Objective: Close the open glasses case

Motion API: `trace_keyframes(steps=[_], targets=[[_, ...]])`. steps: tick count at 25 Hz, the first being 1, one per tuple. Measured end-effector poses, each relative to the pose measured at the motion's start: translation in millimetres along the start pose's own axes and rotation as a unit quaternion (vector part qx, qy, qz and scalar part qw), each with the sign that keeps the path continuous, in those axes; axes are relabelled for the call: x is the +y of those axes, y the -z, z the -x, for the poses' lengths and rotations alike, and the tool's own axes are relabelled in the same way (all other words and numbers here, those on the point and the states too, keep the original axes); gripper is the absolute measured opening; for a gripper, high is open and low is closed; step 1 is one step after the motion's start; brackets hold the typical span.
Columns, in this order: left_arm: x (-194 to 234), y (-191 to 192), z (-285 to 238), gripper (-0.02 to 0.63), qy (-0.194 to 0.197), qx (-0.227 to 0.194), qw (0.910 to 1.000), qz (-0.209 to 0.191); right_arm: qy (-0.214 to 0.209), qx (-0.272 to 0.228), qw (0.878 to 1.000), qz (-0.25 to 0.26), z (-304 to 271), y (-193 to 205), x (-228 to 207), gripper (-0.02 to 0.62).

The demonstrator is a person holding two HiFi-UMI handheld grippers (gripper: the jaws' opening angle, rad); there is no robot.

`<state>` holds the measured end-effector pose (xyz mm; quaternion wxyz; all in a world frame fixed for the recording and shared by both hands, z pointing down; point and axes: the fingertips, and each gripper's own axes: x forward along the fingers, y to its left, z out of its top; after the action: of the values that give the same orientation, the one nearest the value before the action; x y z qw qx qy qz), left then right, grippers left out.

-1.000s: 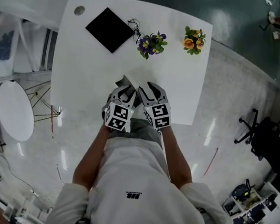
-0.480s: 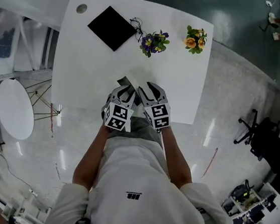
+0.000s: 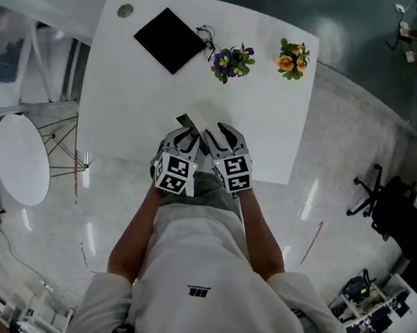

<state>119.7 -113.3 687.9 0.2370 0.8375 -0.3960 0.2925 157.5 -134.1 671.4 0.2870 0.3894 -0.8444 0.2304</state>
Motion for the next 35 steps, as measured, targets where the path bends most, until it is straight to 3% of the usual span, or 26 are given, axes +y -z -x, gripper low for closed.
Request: trace_keyframes(steps=[35], targets=[[4.2,24.8,9.6,0.110,-0.001,0.014,0.9999,0.004,-0.001,0.010,1.000,0.013,-3.3,7.3,23.2,0.163]])
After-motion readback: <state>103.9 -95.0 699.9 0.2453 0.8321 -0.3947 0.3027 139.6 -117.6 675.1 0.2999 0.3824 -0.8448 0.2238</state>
